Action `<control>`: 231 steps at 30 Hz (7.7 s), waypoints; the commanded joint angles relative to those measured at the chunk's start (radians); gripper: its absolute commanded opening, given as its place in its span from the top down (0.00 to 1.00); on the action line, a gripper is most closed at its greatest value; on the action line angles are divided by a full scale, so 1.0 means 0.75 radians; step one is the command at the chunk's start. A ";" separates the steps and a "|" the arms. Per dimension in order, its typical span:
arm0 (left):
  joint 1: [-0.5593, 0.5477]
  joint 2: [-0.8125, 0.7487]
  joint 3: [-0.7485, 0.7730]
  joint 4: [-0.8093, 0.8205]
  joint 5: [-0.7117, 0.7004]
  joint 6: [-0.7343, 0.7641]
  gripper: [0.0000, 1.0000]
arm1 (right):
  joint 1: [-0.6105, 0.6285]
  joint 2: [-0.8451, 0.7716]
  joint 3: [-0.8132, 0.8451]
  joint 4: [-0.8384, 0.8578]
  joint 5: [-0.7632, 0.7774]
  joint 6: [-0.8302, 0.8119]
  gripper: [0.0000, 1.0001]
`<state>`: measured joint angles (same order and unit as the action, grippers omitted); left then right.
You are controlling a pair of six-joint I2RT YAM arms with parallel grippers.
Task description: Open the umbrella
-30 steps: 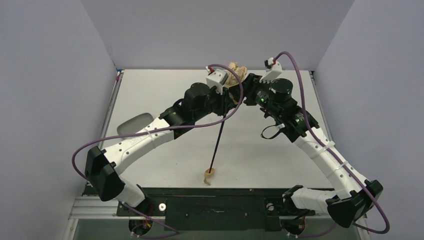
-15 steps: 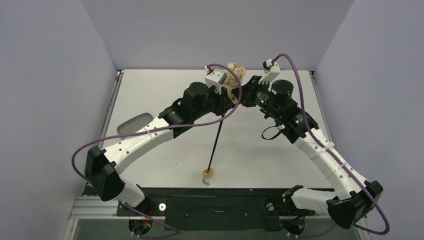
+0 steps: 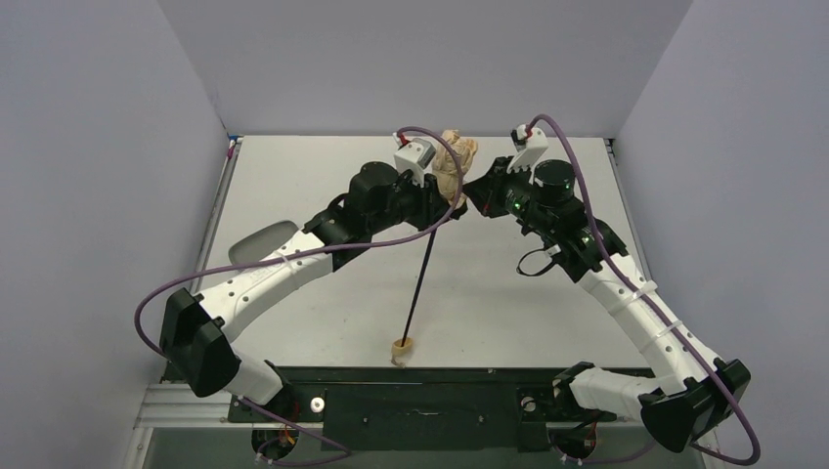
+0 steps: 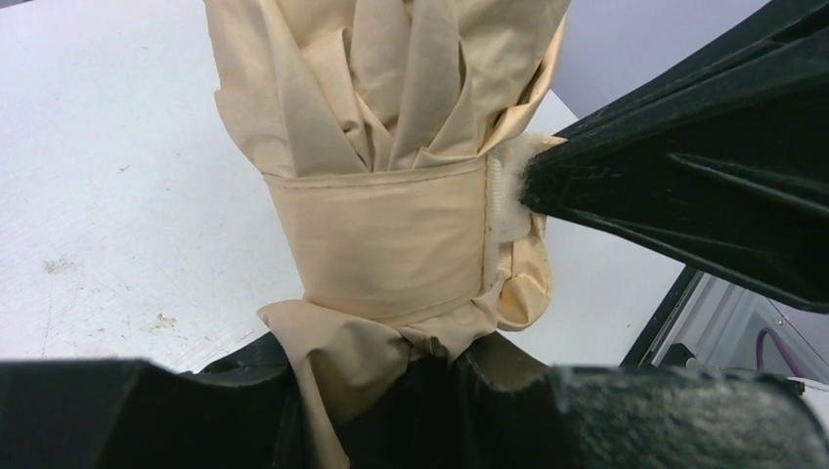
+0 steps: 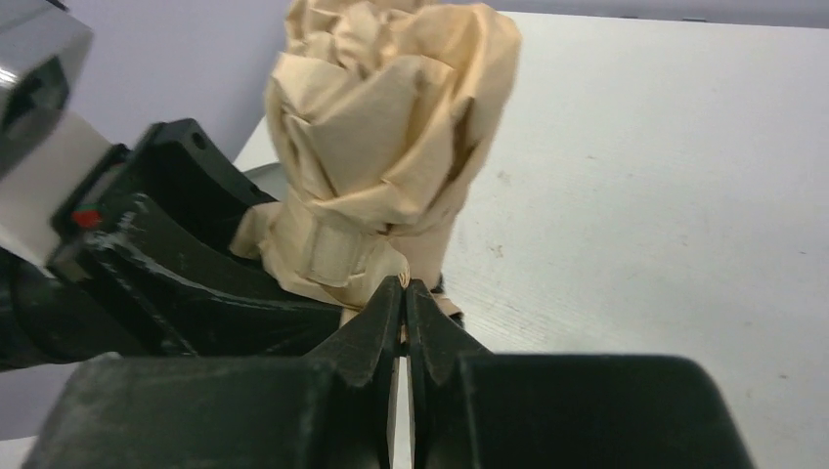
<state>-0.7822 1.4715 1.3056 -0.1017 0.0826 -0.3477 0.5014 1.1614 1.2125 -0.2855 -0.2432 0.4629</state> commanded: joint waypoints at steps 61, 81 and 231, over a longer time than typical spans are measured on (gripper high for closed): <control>0.379 0.042 0.250 0.423 0.456 -0.452 0.25 | -0.055 0.004 -0.114 0.353 -0.469 0.301 1.00; 0.435 -0.257 0.011 0.120 0.756 1.211 0.03 | -0.209 0.031 -0.134 0.385 -0.630 0.471 1.00; 0.636 -0.291 -0.336 -0.354 0.783 1.141 0.69 | -0.039 -0.018 0.144 0.260 -0.142 -0.607 1.00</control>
<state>-0.3031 1.3376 0.9386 -0.4191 0.4973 0.6209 0.4366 1.1458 1.3048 -0.1776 -0.3458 0.0177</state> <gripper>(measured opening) 0.150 0.069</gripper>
